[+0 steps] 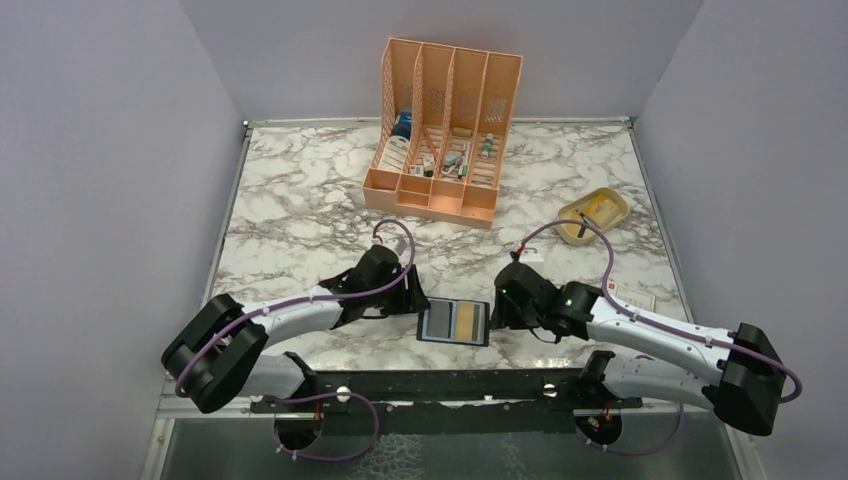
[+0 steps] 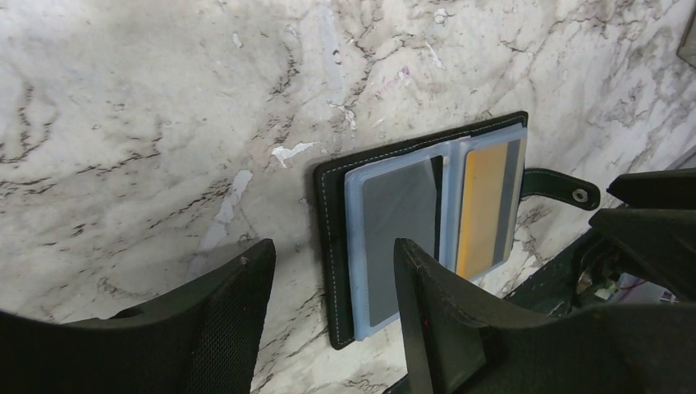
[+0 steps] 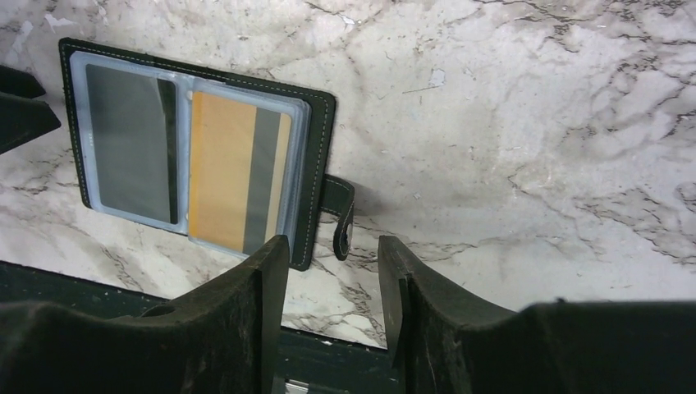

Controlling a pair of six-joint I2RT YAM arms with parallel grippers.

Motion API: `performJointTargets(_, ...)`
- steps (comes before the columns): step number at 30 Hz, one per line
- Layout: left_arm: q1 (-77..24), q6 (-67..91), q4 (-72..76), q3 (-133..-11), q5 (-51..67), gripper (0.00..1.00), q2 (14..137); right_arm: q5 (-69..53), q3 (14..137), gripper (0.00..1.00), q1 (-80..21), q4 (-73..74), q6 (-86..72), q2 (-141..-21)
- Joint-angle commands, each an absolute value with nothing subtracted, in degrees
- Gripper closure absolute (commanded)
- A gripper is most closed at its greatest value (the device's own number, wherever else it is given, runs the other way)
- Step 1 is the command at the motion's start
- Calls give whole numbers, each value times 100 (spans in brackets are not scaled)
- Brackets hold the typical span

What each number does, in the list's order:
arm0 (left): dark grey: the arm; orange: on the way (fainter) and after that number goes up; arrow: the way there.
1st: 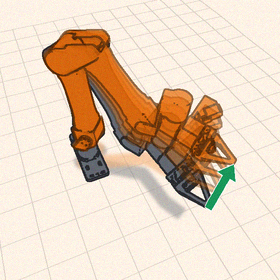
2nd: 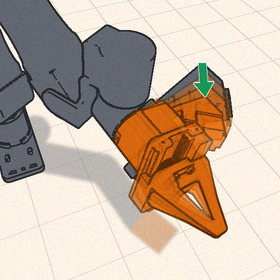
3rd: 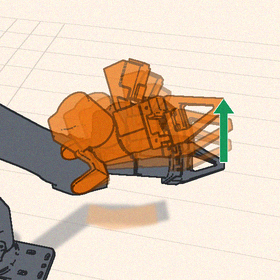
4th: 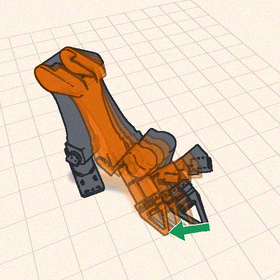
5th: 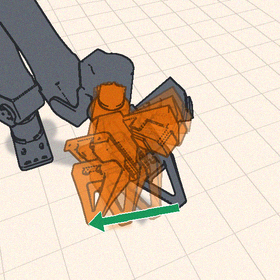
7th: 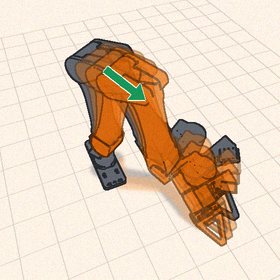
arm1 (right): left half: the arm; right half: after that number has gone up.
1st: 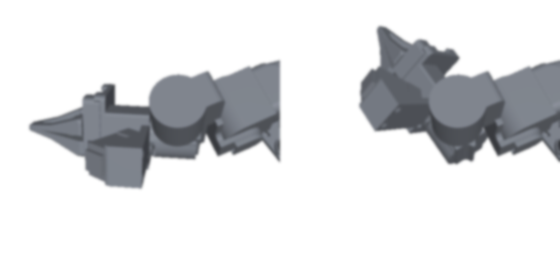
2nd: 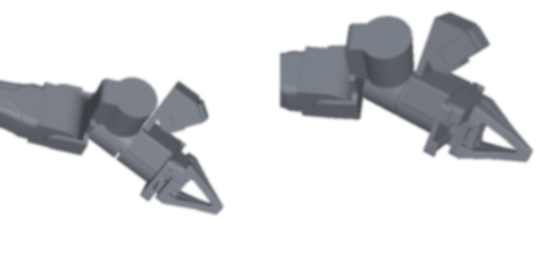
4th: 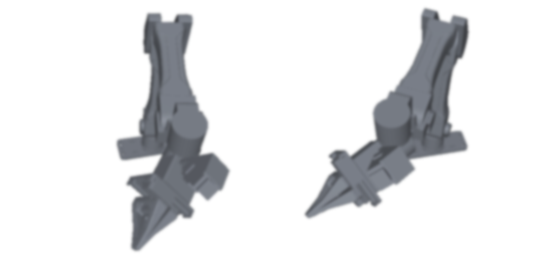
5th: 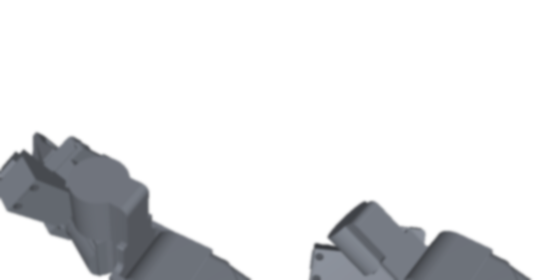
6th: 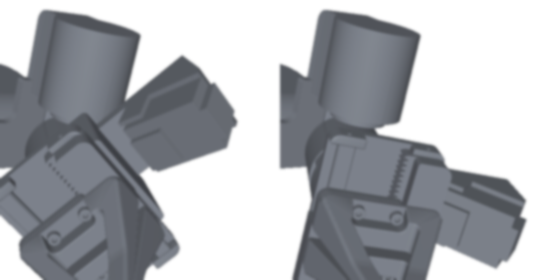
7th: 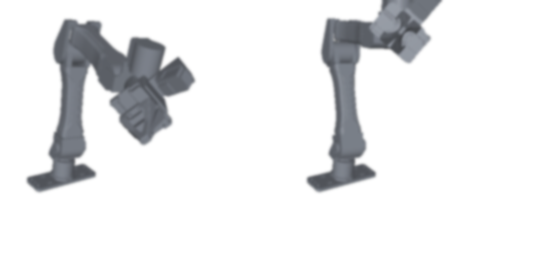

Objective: Put the credit cards into the card holder
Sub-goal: Close the card holder at the center of the board.

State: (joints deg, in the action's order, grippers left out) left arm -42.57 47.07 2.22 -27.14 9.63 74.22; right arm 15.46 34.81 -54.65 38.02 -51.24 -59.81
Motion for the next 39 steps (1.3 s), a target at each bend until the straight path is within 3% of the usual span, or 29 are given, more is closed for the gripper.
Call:
performJointTargets(1,-4237,4909,729,-2574,1390,42,7552,1876,3653,54,-5474,4133,-5297,-5949)
performJointTargets(10,-4235,5289,1250,-2419,1820,42,7794,1733,3253,56,-5476,3534,-5277,-6097)
performJointTargets(27,-4236,5939,2110,-2266,2321,44,7890,1739,2624,89,-5475,2379,-5310,-6565)
performJointTargets(39,-4354,6472,2575,-2369,2521,45,7613,1486,2439,94,-5471,1788,-5321,-6691)
